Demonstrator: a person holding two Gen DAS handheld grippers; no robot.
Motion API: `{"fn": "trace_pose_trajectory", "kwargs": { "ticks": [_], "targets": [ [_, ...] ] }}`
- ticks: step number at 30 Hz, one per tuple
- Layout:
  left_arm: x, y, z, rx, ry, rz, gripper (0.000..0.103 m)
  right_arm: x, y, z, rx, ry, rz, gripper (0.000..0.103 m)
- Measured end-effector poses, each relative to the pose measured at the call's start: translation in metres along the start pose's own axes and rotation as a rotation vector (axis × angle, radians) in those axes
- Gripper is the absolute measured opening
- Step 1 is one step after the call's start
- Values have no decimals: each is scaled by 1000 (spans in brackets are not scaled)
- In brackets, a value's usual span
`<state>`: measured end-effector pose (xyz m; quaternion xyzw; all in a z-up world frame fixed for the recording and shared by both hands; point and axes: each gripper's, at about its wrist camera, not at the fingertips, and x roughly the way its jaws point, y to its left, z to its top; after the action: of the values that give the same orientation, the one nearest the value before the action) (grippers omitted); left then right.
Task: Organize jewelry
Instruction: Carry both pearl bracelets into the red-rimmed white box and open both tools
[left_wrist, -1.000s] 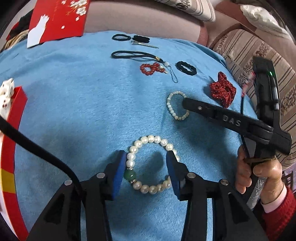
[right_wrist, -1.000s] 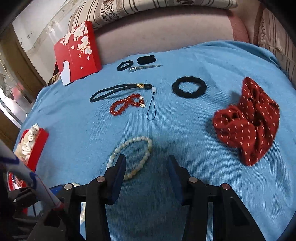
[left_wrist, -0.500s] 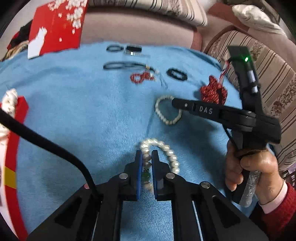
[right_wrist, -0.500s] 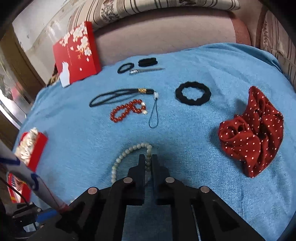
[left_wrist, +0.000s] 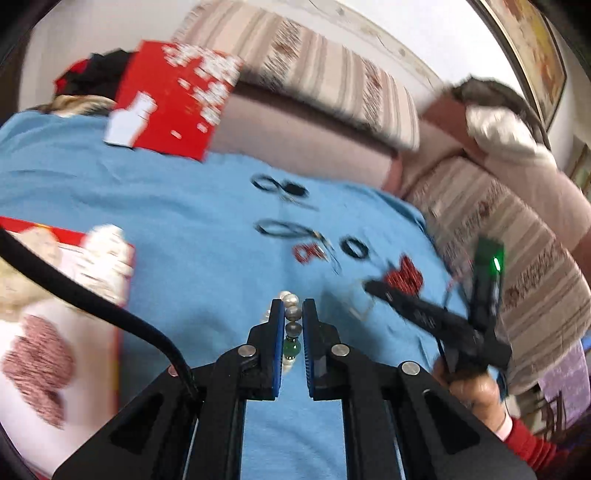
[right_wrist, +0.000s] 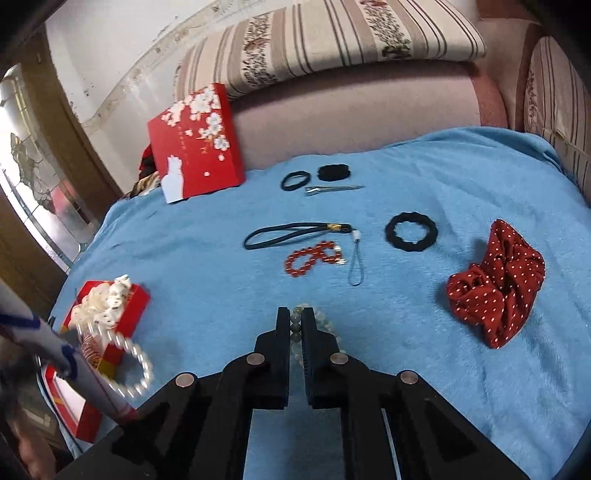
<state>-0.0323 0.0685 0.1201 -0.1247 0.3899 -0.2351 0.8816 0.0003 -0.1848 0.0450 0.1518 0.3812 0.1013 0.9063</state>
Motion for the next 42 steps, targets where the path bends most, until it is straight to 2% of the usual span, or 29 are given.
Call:
{"fn": "trace_pose_trajectory", "kwargs": {
  "ticks": [8,12,18,22,29,32,36,42],
  "targets": [
    [-63,70,18,-131,-122,108,9,-12,59,-7,-89,-1,63,6],
    [-82,109,19,-230,-143,154,9,-5,96,-8,-105,27,129,6],
    [-88,159,11,-350,-108,210,9,9,163,-8,-169,77,218,6],
    [-89,190,5,-421,-74,285,9,26,211,-9,-204,123,276,6],
    [-83,234,-8,-536,15,409,9,71,268,-13,-170,223,367,6],
    [-85,241,-10,-541,30,472,9,89,275,-18,-153,246,365,6],
    [-88,243,-11,-524,47,562,9,111,270,-28,-143,294,307,6],
    [-91,244,-13,-527,46,578,9,121,265,-41,-206,298,217,7]
  ]
}}
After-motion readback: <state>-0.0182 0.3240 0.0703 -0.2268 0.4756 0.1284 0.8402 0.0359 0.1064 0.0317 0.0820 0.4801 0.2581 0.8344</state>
